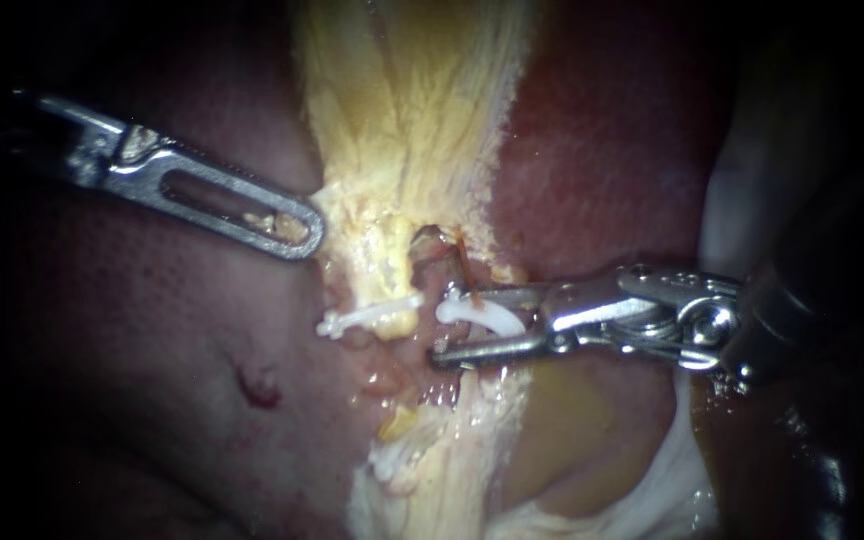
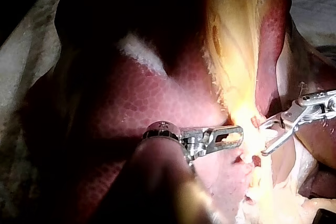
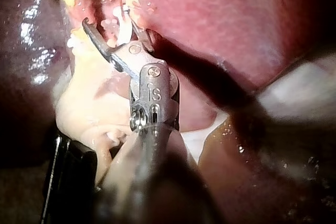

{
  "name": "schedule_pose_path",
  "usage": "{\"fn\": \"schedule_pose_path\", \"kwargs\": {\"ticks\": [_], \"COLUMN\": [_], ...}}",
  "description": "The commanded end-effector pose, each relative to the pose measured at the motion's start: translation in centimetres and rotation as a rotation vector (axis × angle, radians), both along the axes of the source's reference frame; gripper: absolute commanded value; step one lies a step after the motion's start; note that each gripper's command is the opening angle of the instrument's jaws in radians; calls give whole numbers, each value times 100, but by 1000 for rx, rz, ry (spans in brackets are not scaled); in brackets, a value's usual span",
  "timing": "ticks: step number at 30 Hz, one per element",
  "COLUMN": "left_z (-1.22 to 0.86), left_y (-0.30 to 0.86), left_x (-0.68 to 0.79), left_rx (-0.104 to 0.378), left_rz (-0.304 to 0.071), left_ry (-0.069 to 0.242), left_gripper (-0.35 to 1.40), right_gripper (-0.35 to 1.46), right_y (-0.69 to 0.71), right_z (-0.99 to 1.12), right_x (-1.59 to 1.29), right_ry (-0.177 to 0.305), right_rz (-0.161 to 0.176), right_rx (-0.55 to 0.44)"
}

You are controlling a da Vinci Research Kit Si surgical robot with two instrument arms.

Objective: Going back second clip right tube

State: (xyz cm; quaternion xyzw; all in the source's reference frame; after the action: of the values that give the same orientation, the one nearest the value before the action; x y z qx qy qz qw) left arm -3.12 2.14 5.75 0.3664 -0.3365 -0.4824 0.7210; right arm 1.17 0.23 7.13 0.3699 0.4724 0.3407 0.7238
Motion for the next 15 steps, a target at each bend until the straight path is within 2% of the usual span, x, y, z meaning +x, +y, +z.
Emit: {"fn": "schedule_pose_path", "kwargs": {"ticks": [1,5,8,15], "left_z": [0,0,0,0], "left_y": [0,0,0,0], "left_x": [0,0,0,0], "left_rx": [0,0,0,1], "left_rz": [0,0,0,2], "left_ry": [0,0,0,-2], "left_gripper": [-35,-35,-35,-35], "right_gripper": [49,49,49,49], "right_y": [-1,-6,-12,-29], "right_z": [-1,-5,-7,-2], "right_x": [0,1,3,10], "right_ry": [6,31,41,54], "right_rz": [-13,-64,-84,-113], "right_rx": [19,76,109,120]}}
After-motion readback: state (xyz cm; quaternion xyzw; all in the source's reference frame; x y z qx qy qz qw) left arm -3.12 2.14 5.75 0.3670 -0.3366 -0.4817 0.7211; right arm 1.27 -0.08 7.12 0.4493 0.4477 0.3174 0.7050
